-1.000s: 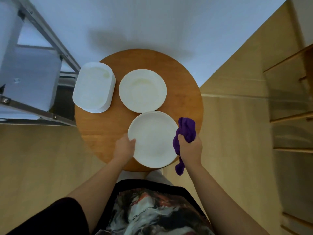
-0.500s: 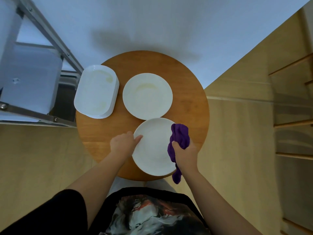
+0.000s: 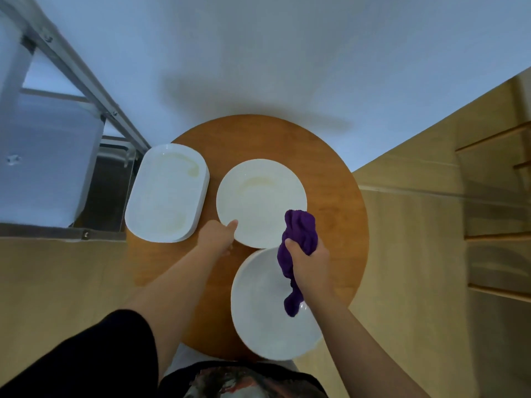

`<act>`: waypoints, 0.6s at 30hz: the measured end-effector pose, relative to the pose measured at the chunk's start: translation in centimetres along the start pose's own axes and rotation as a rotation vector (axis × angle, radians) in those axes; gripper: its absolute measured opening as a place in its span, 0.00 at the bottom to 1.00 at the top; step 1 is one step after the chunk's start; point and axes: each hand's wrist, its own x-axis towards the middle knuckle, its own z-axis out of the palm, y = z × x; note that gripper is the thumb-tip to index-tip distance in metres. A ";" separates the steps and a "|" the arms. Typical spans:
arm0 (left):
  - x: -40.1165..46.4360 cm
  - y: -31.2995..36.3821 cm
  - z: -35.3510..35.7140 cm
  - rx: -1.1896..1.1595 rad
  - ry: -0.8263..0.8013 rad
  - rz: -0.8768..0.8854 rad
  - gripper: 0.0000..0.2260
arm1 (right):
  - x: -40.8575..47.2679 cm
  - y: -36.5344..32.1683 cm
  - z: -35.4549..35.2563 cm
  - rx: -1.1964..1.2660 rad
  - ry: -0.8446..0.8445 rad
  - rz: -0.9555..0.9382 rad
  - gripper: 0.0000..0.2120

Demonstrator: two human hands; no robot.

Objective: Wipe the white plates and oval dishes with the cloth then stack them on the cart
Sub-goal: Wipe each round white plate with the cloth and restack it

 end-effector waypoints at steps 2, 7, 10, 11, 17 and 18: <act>0.7 -0.4 -0.1 0.065 -0.012 0.048 0.18 | 0.7 -0.5 0.6 -0.005 -0.003 0.003 0.11; 0.9 -1.1 -0.3 -0.072 0.002 0.145 0.11 | 1.4 -0.7 1.3 -0.017 0.021 0.034 0.12; 0.2 -0.9 -0.7 -0.387 -0.001 0.122 0.10 | 1.5 -0.2 0.7 0.014 0.062 0.076 0.07; -0.2 -0.7 -0.9 -0.503 -0.011 0.100 0.08 | 1.5 -0.2 0.4 0.027 0.074 0.099 0.05; -3.4 0.8 -2.4 -0.687 -0.005 0.141 0.07 | 1.5 0.0 -1.8 0.179 0.133 0.248 0.10; -4.1 1.0 -2.7 -0.720 -0.017 0.149 0.06 | 1.5 -0.1 -2.1 0.204 0.140 0.258 0.13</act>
